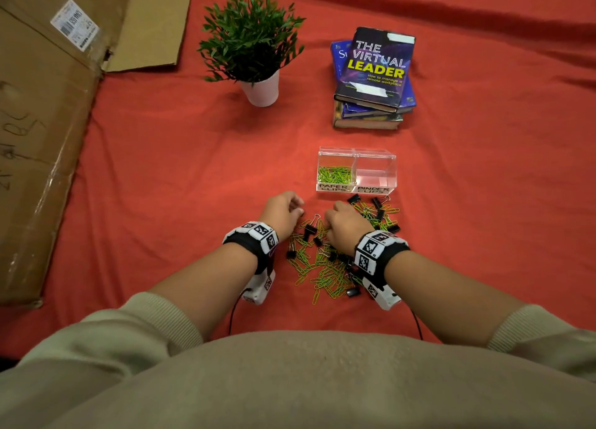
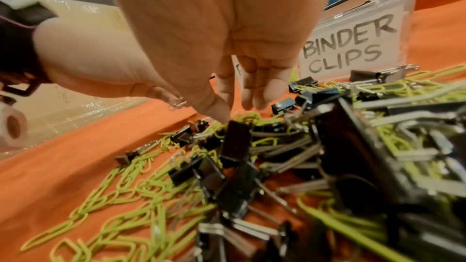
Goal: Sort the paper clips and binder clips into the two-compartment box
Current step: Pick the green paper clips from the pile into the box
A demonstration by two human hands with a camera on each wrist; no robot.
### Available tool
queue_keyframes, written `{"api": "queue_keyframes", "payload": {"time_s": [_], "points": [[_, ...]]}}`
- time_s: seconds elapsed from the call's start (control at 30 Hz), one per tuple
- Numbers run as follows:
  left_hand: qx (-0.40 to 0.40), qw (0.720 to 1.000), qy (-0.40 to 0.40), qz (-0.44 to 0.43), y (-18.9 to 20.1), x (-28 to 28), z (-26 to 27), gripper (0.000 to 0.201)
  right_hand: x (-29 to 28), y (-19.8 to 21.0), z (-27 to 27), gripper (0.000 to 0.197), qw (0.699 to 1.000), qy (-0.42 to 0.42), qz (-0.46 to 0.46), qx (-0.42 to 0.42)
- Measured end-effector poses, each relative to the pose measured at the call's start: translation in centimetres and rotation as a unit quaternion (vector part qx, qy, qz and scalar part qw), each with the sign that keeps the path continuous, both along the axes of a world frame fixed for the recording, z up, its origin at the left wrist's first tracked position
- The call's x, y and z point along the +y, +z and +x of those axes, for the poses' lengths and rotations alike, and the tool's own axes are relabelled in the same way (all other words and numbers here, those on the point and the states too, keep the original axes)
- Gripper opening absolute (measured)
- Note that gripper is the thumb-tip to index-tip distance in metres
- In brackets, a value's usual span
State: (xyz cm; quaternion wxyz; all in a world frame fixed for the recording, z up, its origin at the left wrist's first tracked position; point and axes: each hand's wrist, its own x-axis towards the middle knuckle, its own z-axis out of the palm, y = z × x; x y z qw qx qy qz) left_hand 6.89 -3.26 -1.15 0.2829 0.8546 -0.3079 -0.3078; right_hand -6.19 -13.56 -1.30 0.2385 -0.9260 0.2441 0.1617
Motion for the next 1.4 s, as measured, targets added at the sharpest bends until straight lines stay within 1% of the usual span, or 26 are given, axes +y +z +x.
{"api": "queue_keyframes", "payload": {"time_s": [0.1,0.2,0.27,0.37,0.4,0.47,0.53,0.63,0.77,0.83,0.9,0.93,0.97,1.03,1.1,1.17,1.23,1.3,1.4], "points": [[0.016,0.999,0.030,-0.020,0.4,-1.1,0.2,0.013,0.3,0.3,0.3,0.026,0.999,0.019,-0.003,-0.032],[-0.010,0.999,0.030,-0.003,0.4,-1.1,0.5,0.016,1.0,0.3,0.8,0.036,0.998,0.060,-0.001,-0.013],[-0.036,0.999,0.004,0.026,0.5,-0.1,0.5,0.015,1.3,0.3,1.1,0.035,0.997,0.071,-0.006,0.005],[-0.034,0.993,-0.053,0.099,0.6,2.0,-0.1,0.005,1.6,0.4,1.4,0.031,0.998,0.063,0.007,0.003],[-0.034,0.988,-0.072,0.130,0.5,2.8,-0.4,0.005,1.6,0.4,1.4,0.030,0.998,0.053,0.018,0.001],[-0.046,0.975,-0.107,0.188,0.3,3.9,-1.2,0.016,1.4,0.3,1.3,0.026,0.999,0.032,0.032,-0.001],[-0.053,0.969,-0.121,0.211,0.1,4.4,-2.0,0.023,1.0,0.3,1.3,0.023,0.999,0.007,0.048,-0.006],[-0.038,0.971,-0.125,0.199,0.0,4.5,-2.4,0.021,0.4,0.9,0.9,0.015,0.995,-0.046,0.070,-0.049],[-0.022,0.977,-0.110,0.180,0.6,4.4,-1.9,0.019,-1.6,1.4,-0.5,0.008,0.980,-0.147,0.097,-0.095],[-0.016,0.983,-0.096,0.158,1.0,4.2,-1.5,0.019,-2.9,1.3,-1.4,0.007,0.978,-0.169,0.065,-0.107],[0.000,0.988,-0.086,0.132,1.5,3.6,-1.2,0.021,-3.6,1.0,-2.1,0.013,0.982,-0.151,0.002,-0.111],[0.005,0.989,-0.083,0.119,1.7,3.1,-1.1,0.021,-3.5,0.9,-2.3,0.018,0.983,-0.138,-0.014,-0.118],[0.005,0.991,-0.082,0.105,1.8,2.5,-1.0,0.020,-3.0,1.0,-2.4,0.022,0.985,-0.119,-0.016,-0.124],[0.000,0.994,-0.083,0.076,1.8,1.0,-1.0,0.016,-1.4,0.9,-2.2,0.027,0.992,-0.044,-0.006,-0.118],[-0.007,0.996,-0.080,0.048,1.7,-0.6,-1.1,0.011,0.2,0.6,-1.9,0.031,0.996,0.042,0.006,-0.080],[-0.012,0.996,-0.076,0.035,1.5,-1.7,-1.1,0.010,1.4,0.3,-1.5,0.034,0.995,0.088,-0.003,-0.042],[-0.020,0.996,-0.084,0.039,1.4,-1.9,-1.0,0.014,1.8,-0.1,-1.4,0.035,0.995,0.094,-0.013,-0.030],[-0.041,0.992,-0.111,0.052,1.2,-1.4,-0.8,0.018,1.8,-0.4,-1.5,0.033,0.996,0.086,-0.012,-0.029],[-0.074,0.972,-0.204,0.091,0.6,0.0,-0.7,0.023,1.4,-0.5,-1.9,0.028,0.997,0.047,0.029,-0.048]]}}
